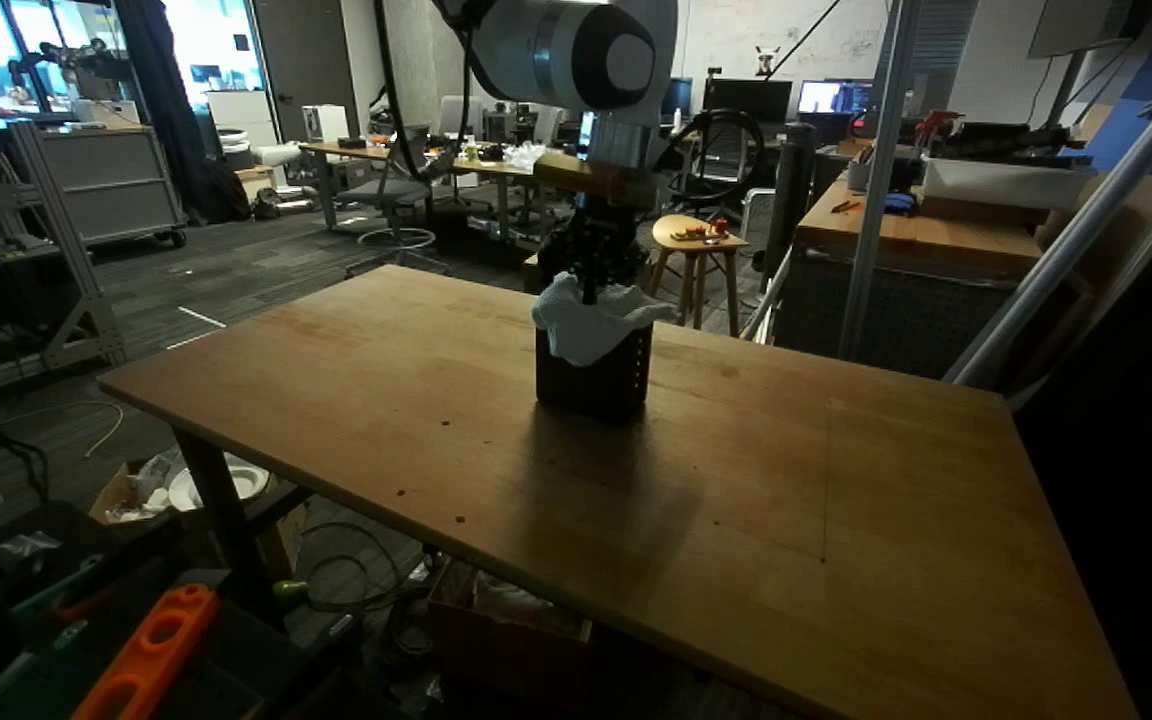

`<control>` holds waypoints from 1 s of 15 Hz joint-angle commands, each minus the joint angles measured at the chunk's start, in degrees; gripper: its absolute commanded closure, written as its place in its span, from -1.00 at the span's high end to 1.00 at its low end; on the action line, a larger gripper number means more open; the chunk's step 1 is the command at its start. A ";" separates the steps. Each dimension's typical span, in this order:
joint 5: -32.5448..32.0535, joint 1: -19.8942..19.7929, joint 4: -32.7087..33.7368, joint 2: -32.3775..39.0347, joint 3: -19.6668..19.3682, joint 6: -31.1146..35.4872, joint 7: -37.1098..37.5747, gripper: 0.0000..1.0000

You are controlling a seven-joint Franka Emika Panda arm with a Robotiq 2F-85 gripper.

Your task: Put the towel in the box

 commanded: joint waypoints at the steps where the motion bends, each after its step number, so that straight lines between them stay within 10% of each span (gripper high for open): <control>1: 0.75 -0.51 -3.73 -1.59 0.32 3.42 -2.10 -1.00; 15: 0.67 -1.05 -7.40 -1.00 0.59 3.72 -5.80 -1.00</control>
